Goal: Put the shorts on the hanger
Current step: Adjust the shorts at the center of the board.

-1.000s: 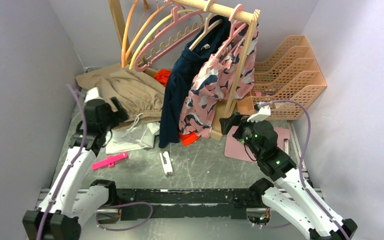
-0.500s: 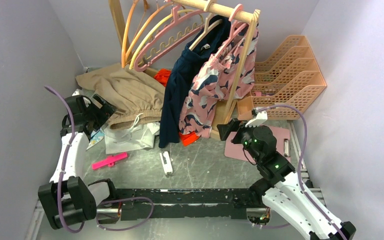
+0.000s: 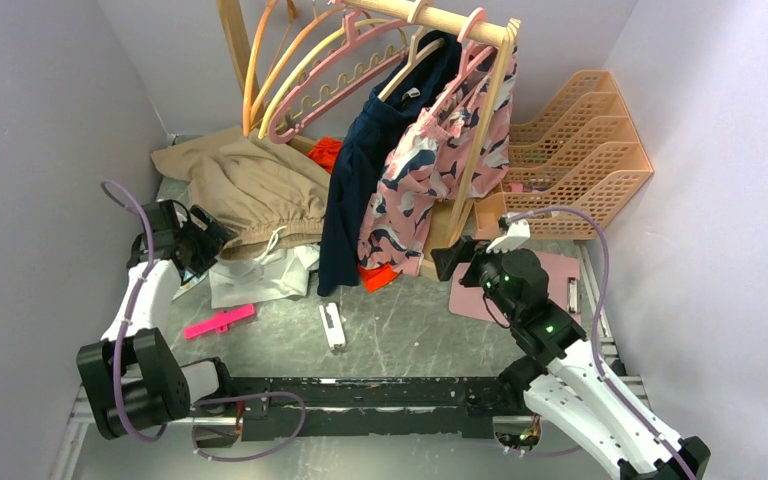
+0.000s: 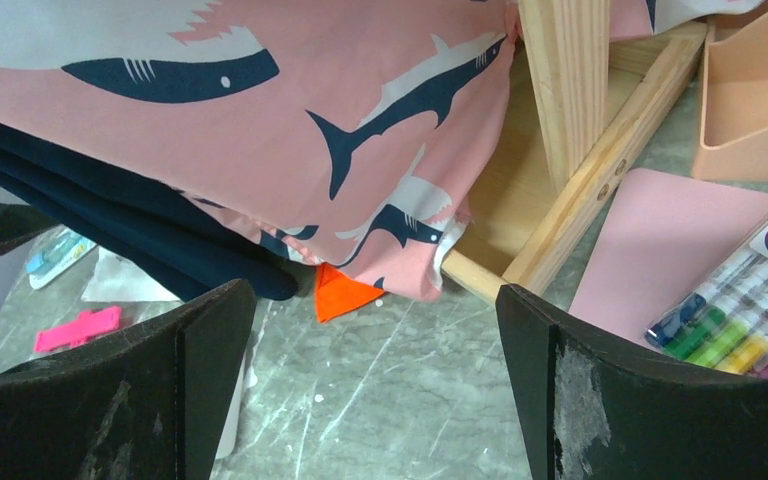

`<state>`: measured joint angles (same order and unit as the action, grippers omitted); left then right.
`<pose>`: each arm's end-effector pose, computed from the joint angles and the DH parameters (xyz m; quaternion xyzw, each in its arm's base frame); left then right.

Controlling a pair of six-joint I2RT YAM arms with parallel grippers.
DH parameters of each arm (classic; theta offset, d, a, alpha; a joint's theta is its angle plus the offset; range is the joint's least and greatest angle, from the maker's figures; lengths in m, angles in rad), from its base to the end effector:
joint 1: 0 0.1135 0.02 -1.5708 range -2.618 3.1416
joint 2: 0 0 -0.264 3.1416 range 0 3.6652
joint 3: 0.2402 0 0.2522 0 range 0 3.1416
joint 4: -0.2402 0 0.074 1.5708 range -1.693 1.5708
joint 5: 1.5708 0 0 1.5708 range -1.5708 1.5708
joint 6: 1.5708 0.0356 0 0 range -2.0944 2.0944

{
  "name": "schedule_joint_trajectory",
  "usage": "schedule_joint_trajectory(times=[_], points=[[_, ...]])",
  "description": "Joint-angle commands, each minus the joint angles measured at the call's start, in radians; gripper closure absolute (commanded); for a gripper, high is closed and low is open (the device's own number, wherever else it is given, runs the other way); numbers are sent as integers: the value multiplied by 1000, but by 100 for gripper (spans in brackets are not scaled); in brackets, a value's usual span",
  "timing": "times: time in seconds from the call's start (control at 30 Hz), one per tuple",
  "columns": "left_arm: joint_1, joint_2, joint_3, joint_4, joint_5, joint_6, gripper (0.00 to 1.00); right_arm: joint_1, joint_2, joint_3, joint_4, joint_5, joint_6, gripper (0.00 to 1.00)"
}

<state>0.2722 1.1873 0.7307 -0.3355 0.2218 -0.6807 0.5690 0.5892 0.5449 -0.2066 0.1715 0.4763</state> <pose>0.2370 0.0580 0.2268 -0.3844 0.8363 -0.1768 0.3486 0.1326 0.0776 0.2822 0.0160 0.7887 0.2463 0.5631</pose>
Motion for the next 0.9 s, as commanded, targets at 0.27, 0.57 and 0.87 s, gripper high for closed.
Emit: schedule_joint_trajectory(times=[0.27, 0.57, 0.87], points=[[31, 13, -22, 23, 36, -4, 72, -5, 31, 73, -5, -20, -16, 5], [19, -266, 78, -109, 58, 38, 93, -5, 11, 112, 25, -155, -89, 6], [-41, -502, 395, -366, -32, 94, 93, -6, 97, 234, 120, -546, -160, 9]])
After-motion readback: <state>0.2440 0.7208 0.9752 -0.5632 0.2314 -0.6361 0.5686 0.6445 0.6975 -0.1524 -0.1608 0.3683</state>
